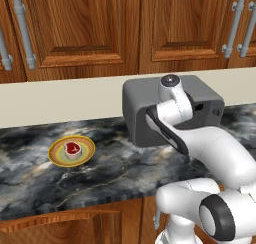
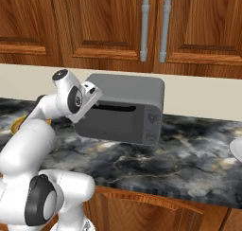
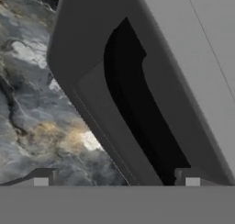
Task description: Open the toaster oven door. Place the bread on the top rack in the toaster oven and place the steak on the bottom rack.
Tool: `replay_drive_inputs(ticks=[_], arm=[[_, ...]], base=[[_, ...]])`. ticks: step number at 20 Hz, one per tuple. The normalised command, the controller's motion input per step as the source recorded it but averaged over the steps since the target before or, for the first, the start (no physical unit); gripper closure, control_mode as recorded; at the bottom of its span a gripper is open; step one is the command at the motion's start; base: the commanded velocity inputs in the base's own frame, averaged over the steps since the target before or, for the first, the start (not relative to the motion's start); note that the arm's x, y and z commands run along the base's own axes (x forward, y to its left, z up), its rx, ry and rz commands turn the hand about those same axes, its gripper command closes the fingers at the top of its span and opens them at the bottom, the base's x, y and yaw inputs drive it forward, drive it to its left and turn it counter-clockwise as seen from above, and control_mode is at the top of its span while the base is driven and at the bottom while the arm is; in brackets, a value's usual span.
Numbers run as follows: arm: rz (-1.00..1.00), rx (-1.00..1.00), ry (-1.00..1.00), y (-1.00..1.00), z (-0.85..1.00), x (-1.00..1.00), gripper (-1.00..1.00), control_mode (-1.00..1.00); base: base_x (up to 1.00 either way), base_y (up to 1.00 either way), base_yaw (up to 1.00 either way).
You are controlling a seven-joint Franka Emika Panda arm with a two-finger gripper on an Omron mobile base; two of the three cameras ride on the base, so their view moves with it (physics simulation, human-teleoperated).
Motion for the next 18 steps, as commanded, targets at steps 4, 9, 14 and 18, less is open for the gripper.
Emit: replay_drive_inputs(ticks=[4, 9, 14, 18], arm=[[0.15, -0.05, -0.06, 0.00, -0.01, 0.06, -1.00, -1.00], [0.13, -0.06, 0.01, 0.00, -0.11, 0.13, -1.00, -1.00], [0.22, -0.06, 0.09, 0.00, -0.28, 0.41, -1.00, -1.00], [0.28, -0.07, 0.13, 0.00, -0.30, 0.44, -1.00, -1.00]], base=[[0.00, 0.00, 0.00], [0.00, 0.00, 0.00], [0.00, 0.00, 0.00], [0.00, 0.00, 0.00]])
